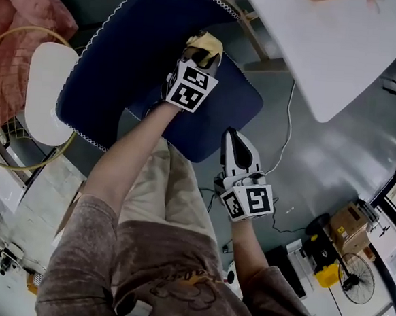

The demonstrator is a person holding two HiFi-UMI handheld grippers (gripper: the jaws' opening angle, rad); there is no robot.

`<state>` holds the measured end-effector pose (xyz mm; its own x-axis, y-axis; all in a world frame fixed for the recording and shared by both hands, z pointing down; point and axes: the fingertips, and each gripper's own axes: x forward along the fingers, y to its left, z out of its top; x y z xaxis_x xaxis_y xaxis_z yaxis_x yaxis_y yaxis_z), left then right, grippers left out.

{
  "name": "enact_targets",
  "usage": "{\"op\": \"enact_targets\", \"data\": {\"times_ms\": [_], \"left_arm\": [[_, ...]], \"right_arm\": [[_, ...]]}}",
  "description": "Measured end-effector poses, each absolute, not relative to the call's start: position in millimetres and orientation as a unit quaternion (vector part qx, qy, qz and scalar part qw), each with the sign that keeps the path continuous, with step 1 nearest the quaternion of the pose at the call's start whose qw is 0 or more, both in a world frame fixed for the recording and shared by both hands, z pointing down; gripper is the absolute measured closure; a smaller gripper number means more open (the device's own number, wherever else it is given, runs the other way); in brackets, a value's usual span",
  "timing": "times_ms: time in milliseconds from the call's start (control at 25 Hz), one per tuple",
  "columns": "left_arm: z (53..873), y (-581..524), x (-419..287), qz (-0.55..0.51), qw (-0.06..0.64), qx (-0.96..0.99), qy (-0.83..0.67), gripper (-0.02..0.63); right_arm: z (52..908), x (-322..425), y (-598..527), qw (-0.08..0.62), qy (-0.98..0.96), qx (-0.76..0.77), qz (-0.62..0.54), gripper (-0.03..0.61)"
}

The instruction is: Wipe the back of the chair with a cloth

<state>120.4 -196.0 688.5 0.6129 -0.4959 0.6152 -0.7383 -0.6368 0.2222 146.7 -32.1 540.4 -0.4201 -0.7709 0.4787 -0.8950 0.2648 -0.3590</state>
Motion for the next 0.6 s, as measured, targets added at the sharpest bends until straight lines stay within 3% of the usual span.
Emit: {"op": "enact_targets", "data": {"times_ms": [600], "left_arm": [[521.6, -140.2, 42.8, 0.188, 0.194, 0.866, -0.42, 0.561]], "right_arm": [[462.3, 144.3, -30.1, 0.077, -0.807, 0.525, 0.261, 0.552]]}}
